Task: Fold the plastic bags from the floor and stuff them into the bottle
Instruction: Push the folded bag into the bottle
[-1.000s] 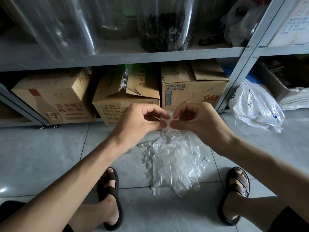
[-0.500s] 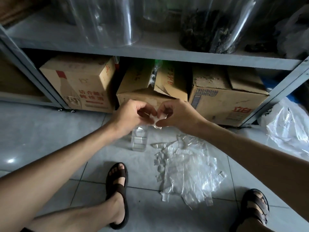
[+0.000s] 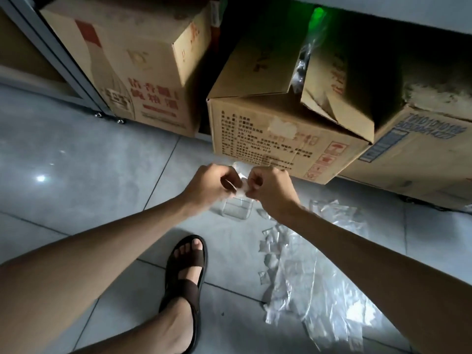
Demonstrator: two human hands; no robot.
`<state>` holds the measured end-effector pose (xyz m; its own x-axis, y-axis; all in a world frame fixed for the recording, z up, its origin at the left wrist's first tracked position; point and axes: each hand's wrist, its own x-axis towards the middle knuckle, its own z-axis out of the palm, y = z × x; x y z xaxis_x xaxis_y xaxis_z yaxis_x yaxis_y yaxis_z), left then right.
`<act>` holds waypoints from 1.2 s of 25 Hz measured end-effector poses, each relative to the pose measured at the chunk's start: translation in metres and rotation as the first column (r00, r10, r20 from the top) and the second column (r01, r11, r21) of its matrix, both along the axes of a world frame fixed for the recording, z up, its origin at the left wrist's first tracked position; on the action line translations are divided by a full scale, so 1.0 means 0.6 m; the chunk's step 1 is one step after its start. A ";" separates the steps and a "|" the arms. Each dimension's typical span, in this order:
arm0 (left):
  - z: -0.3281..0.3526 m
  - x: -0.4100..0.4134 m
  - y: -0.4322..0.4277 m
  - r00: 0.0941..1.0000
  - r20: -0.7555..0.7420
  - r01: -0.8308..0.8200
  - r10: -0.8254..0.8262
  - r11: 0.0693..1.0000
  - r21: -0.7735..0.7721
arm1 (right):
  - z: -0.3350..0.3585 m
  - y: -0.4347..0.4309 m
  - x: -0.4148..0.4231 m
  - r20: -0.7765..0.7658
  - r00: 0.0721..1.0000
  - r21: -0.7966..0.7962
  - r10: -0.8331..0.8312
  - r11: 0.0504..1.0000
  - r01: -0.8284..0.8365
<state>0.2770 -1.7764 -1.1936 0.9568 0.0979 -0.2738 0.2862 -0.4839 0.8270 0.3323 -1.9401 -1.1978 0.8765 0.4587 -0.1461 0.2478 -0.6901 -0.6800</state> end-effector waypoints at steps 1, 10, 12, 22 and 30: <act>-0.025 0.007 0.009 0.999 -0.008 -0.047 0.047 0.998 0.051 | -0.026 0.006 0.006 0.077 0.997 -0.046 0.024 0.999 -0.021; -0.206 0.026 0.030 0.937 -0.243 -0.201 0.249 0.958 0.206 | -0.161 0.059 0.029 0.061 0.904 -0.428 0.423 0.830 -0.359; -0.222 0.031 0.023 0.941 -0.230 -0.187 0.248 0.949 0.255 | -0.172 0.074 0.022 -0.012 0.903 -0.508 0.429 0.776 -0.375; -0.248 0.025 0.018 0.952 -0.136 -0.246 0.275 0.949 0.199 | -0.188 0.108 0.044 -0.366 0.855 -0.499 0.368 0.698 -0.514; -0.250 0.022 0.016 0.949 -0.114 -0.276 0.295 0.949 0.154 | -0.167 0.104 0.070 -0.429 0.808 -0.467 0.402 0.667 -0.580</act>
<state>0.2902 -1.7667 -1.3434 0.8385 0.4063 -0.3631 0.5325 -0.4694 0.7044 0.3740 -1.8778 -1.2983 0.4281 0.5672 -0.7036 0.5335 -0.7870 -0.3098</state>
